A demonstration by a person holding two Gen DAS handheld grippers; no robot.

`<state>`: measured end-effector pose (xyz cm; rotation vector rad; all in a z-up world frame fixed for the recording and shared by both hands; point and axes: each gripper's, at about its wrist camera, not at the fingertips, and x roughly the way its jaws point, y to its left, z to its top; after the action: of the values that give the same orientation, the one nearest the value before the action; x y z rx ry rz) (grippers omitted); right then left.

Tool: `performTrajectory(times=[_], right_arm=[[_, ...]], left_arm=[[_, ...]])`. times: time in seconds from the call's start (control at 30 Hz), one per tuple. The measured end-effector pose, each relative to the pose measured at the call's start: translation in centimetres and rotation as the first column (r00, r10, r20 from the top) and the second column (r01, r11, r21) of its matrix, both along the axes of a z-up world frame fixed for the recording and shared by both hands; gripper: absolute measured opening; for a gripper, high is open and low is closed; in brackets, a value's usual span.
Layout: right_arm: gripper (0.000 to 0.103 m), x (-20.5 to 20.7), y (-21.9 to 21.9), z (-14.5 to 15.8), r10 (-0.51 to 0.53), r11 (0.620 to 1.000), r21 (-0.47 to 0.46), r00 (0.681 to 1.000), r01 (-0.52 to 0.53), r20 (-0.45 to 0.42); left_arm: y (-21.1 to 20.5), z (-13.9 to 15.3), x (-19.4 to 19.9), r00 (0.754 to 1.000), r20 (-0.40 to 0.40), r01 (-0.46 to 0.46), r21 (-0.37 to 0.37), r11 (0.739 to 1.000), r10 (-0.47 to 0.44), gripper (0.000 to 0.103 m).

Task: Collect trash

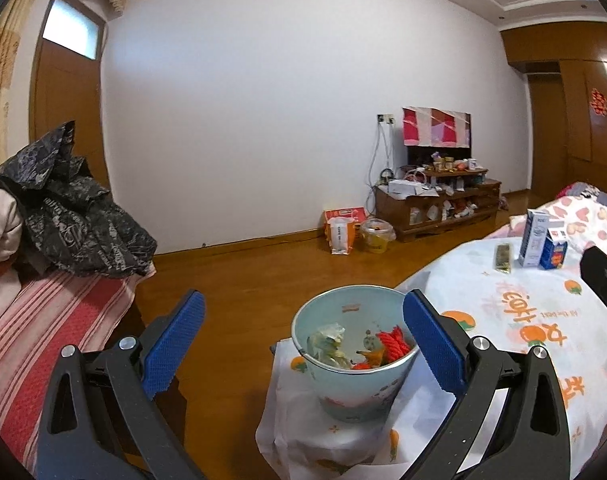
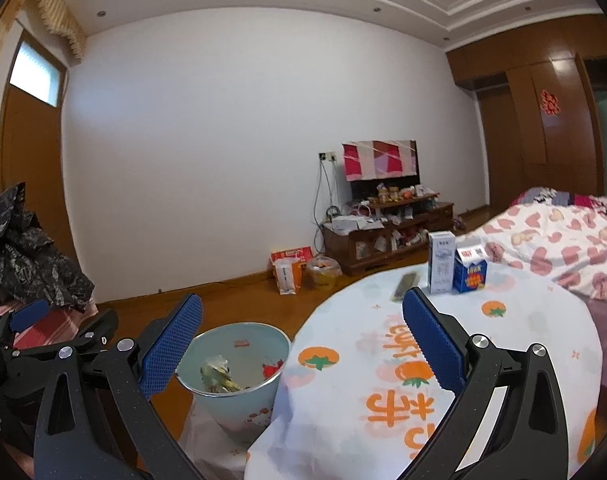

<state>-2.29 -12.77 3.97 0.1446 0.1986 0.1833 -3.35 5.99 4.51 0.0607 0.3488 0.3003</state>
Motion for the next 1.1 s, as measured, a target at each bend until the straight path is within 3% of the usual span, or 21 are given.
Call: performTrajectory(times=[0.33, 1.1], right_arm=[[0.098, -0.2, 0.4, -0.9, -0.013, 1.000, -0.006, 0.999, 0.013, -0.037], [0.098, 0.1, -0.2, -1.3, -0.049, 0.999, 0.010, 0.996, 0.049, -0.069]], left_arm=[[-0.6, -0.8, 0.3, 0.996, -0.042, 0.079, -0.021, 0.997, -0.080, 0.097], [-0.8, -0.9, 0.1, 0.995, -0.040, 0.089, -0.021, 0.996, -0.090, 0.097]])
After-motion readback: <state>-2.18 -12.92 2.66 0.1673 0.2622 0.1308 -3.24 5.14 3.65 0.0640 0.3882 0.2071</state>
